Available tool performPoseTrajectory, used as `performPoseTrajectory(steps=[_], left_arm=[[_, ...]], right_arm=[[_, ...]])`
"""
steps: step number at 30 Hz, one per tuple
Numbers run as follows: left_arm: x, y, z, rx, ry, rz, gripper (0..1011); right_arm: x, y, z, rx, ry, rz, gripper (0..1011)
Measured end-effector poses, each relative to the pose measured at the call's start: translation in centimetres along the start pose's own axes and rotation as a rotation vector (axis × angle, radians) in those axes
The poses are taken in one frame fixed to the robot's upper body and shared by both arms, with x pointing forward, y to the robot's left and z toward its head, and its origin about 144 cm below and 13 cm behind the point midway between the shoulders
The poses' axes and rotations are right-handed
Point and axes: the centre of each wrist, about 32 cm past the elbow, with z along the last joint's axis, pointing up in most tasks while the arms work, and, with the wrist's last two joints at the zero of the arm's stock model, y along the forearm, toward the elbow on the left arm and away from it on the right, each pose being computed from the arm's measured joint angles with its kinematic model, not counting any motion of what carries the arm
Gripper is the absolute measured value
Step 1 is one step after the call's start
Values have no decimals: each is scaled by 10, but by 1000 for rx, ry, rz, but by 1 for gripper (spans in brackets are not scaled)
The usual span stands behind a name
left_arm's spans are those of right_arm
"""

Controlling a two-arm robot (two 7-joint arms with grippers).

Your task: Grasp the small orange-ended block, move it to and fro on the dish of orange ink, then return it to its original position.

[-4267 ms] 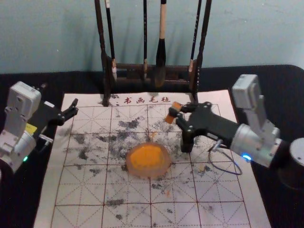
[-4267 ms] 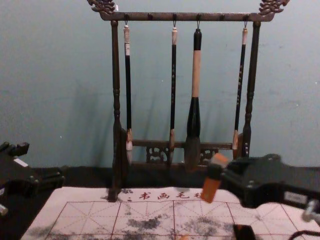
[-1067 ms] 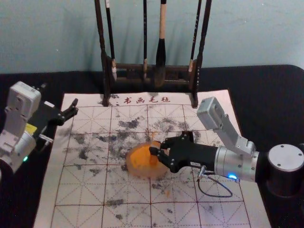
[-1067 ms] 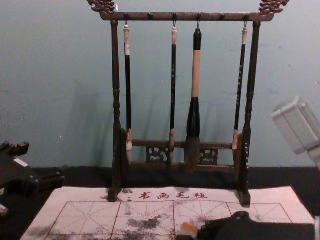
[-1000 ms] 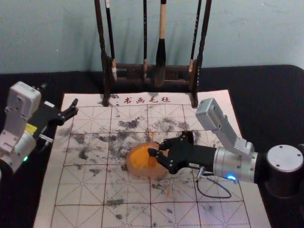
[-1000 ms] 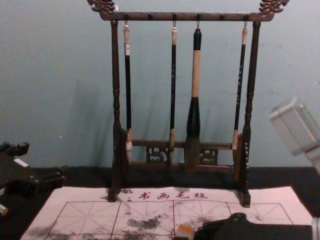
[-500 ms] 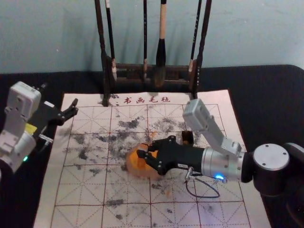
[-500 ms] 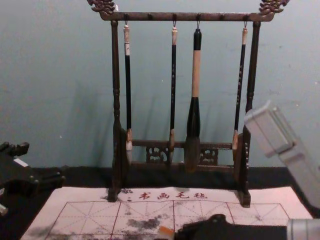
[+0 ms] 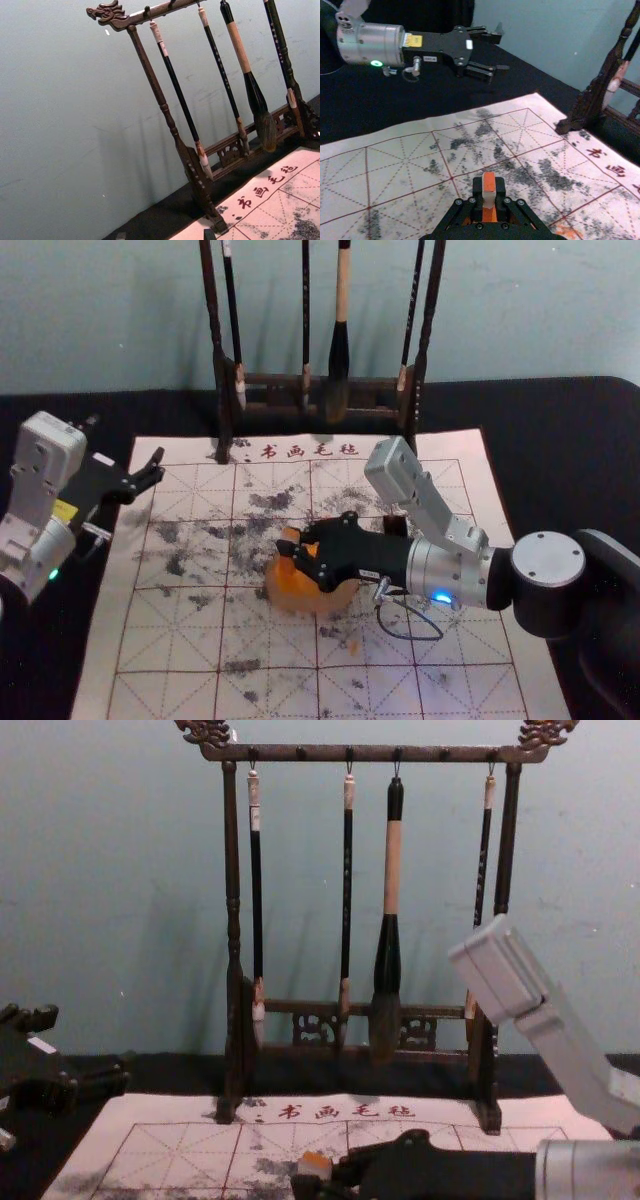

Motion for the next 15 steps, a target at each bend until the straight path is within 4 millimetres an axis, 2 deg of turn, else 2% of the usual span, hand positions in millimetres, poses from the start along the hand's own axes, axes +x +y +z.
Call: performPoseTrajectory(steps=[15], left_arm=[[0,0,0,0,0,0,1001]], right_arm=[[7,-9,-1,-9,-19,-64,133]])
